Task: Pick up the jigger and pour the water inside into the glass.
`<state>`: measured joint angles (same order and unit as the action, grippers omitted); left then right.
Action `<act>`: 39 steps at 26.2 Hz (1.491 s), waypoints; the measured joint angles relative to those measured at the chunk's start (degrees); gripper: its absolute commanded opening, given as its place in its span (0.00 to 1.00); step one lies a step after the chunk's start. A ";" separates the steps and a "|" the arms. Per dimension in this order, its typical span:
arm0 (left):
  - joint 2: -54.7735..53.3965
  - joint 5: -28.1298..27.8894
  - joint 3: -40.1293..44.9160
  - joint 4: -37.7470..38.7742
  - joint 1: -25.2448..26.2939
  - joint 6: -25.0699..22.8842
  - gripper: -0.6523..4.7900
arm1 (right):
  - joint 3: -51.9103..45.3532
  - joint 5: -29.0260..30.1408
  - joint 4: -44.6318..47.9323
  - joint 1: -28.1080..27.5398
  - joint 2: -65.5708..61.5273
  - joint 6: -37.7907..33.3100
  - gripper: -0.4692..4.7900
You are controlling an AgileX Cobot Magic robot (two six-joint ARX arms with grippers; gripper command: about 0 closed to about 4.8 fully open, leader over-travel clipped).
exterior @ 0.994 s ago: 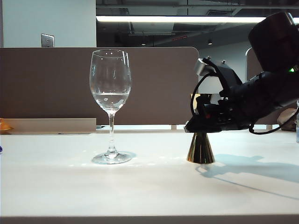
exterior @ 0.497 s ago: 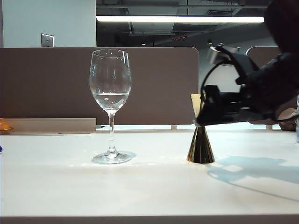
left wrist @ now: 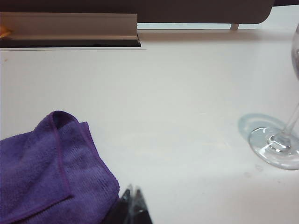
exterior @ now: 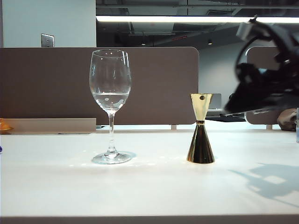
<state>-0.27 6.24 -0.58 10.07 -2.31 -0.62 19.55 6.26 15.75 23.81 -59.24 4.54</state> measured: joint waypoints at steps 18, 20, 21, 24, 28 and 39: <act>0.00 0.00 0.00 0.00 0.00 0.00 0.11 | -8.63 -0.59 -1.73 -18.03 24.61 -5.68 0.08; 0.00 0.00 0.00 0.00 0.00 0.00 0.11 | -9.42 0.44 -1.62 -18.84 25.79 -5.81 0.08; 0.00 0.00 0.00 0.00 0.00 0.00 0.11 | -9.94 0.46 -1.53 -18.86 26.47 -5.81 0.08; 0.00 0.00 0.00 0.00 0.00 0.00 0.11 | -12.68 0.85 -1.55 -18.84 28.72 -5.81 0.08; 0.00 0.00 0.00 0.00 0.00 0.00 0.11 | -16.00 0.87 -1.95 -18.86 32.65 -5.84 0.08; 0.00 0.00 0.00 0.00 0.00 0.00 0.11 | -19.04 0.90 -11.43 -18.86 45.99 -5.86 0.08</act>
<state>-0.27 6.24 -0.58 10.07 -2.31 -0.62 0.51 7.16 4.32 4.95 -13.26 -1.32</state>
